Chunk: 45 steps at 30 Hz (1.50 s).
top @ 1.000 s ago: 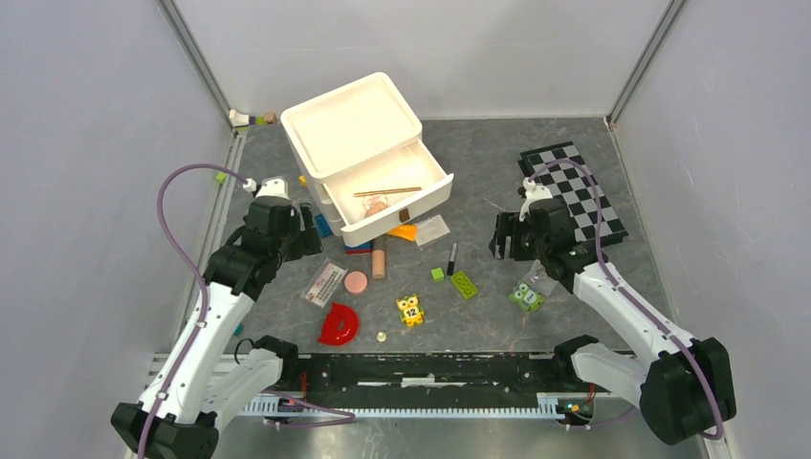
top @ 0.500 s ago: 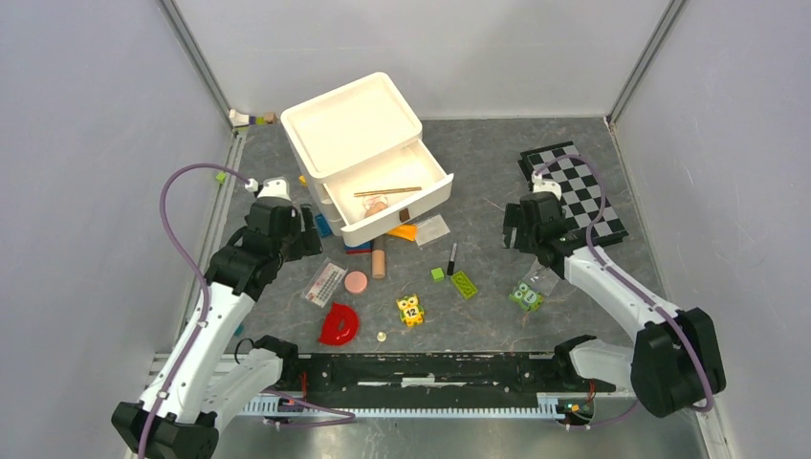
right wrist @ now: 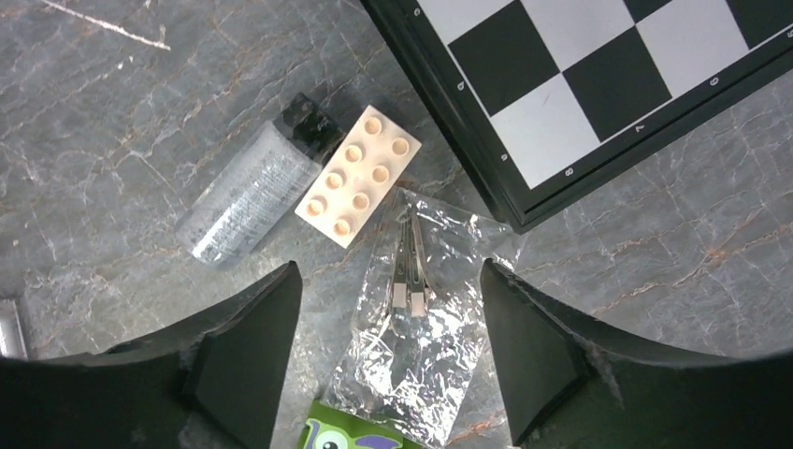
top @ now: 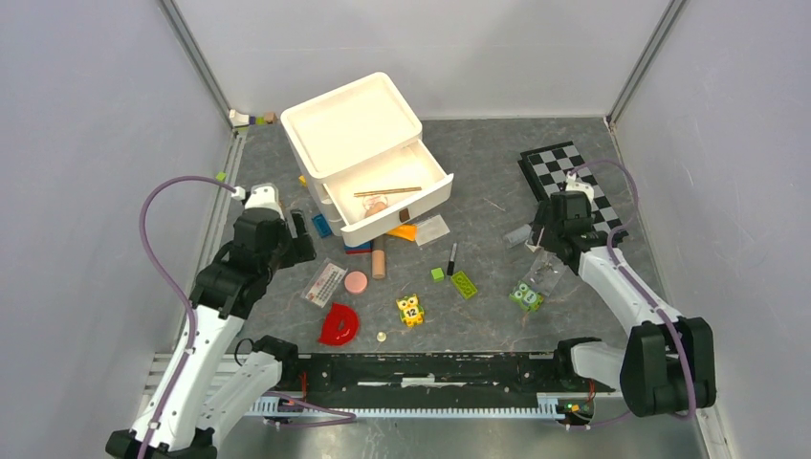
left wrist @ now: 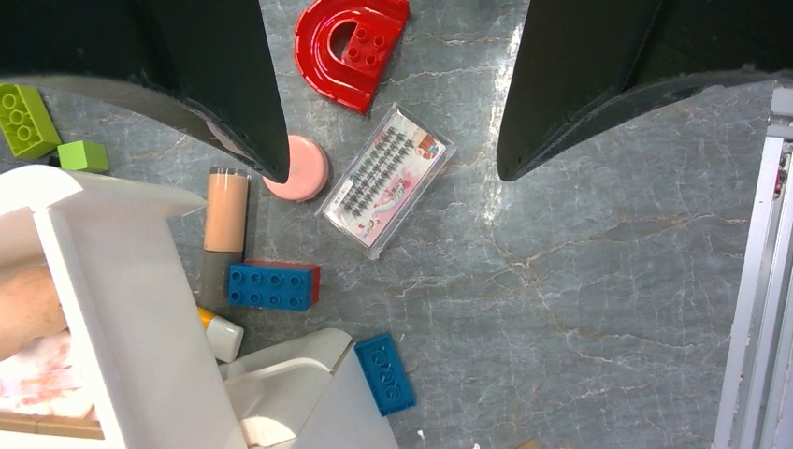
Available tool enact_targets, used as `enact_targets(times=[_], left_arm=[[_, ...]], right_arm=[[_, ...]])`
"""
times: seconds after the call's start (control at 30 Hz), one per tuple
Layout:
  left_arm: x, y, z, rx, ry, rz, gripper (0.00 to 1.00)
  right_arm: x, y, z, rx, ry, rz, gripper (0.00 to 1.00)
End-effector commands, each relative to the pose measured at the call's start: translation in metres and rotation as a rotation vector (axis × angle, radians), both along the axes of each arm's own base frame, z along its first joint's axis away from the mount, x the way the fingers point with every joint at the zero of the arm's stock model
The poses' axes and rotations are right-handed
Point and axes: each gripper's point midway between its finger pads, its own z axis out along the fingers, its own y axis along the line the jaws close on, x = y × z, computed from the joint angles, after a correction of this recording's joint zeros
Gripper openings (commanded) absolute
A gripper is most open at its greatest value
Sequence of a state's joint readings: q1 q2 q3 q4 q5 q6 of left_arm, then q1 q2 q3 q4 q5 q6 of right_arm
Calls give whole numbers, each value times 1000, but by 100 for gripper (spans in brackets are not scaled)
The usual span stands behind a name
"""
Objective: Organize the makeup
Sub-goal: Move the storage box to the center of the board, then close the drawer in the storage box.
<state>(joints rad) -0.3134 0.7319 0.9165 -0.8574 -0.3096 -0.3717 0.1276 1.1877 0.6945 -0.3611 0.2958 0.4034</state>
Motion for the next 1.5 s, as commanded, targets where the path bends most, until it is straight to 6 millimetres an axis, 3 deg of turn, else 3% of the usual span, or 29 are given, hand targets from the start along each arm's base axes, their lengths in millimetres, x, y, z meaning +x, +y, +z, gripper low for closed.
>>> enact_targets(times=[0.0, 0.3, 0.47, 0.57, 0.8, 1.0, 1.13, 1.3, 1.47], left_arm=[[7, -2, -1, 19, 0, -26, 88], [7, -3, -2, 17, -2, -33, 88], [8, -5, -3, 16, 3, -39, 88], [8, -5, -4, 16, 5, -41, 88], [9, -5, -5, 18, 12, -42, 88], [9, -5, -5, 20, 10, -41, 88], [9, -4, -4, 22, 6, -36, 88], [8, -3, -5, 23, 6, -35, 88], [8, -3, -5, 25, 7, -34, 88]], right_arm=[[-16, -4, -4, -23, 24, 28, 80], [-59, -19, -34, 7, 58, -55, 83], [-64, -21, -37, 32, 54, -58, 84], [-55, -10, -29, 85, 6, -11, 84], [-24, 45, 11, 268, -135, 251, 79], [-6, 91, 34, 272, -162, 361, 78], [0, 137, 32, 336, -165, 425, 76], [5, 175, 21, 359, -134, 470, 74], [7, 215, 28, 397, -157, 543, 74]])
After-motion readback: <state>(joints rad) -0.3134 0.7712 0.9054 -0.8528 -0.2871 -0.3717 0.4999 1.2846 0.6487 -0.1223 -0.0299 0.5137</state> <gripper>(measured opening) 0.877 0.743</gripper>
